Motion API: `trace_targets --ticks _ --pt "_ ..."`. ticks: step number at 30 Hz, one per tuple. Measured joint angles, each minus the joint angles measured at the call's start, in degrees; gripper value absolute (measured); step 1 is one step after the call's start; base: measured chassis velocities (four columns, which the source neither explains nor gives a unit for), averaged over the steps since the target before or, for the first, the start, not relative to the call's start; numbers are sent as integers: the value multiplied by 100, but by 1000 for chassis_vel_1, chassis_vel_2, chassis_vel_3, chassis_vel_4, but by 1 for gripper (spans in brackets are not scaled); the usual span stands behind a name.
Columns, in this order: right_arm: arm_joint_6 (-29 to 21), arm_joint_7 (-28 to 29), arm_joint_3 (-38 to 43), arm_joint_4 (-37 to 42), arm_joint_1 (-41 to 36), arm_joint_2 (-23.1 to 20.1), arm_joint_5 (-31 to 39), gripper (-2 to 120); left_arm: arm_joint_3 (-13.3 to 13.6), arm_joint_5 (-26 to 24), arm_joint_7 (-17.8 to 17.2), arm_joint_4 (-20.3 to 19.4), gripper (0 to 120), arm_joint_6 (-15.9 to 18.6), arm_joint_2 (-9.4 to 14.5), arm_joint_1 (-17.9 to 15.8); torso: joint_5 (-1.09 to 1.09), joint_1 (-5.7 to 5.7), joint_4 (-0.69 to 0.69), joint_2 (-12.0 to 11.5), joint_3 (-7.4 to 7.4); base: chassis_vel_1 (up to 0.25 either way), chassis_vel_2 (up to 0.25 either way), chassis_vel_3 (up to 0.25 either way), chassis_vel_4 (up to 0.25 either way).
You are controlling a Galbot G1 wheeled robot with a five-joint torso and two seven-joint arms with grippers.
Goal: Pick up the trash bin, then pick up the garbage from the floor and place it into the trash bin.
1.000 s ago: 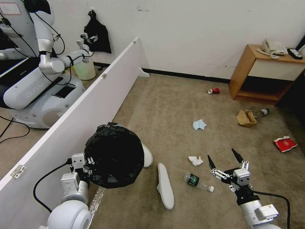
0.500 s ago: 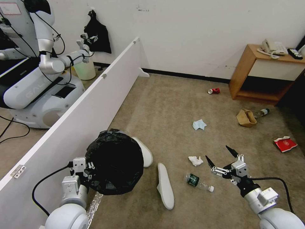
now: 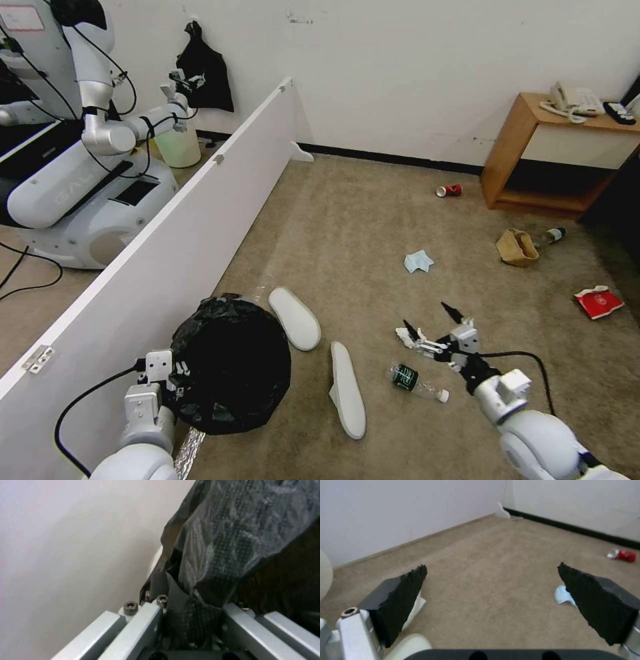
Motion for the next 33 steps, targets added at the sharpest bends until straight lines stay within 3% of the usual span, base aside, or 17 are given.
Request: trace_targets --ticks 15,19,27,33 --pt "-251 243 -614 -4 461 -90 328 100 -96 83 0 -28 1 2 -176 127 -1 0 0 0 0 0 0 0 0" --pt "-452 467 -1139 -30 877 -84 553 100 -152 174 12 -60 1 -1 -335 156 0 0 1 0 0 0 0 0 0" --pt "-1243 1329 -2640 -305 2020 547 1168 100 -395 199 22 -163 1 -82 -525 333 -1 0 1 0 0 0 0 0 0" --pt "-1600 1621 -3102 -569 2415 677 1593 100 -272 341 80 -66 1 -122 -768 304 0 0 -2 0 0 0 0 0 0"
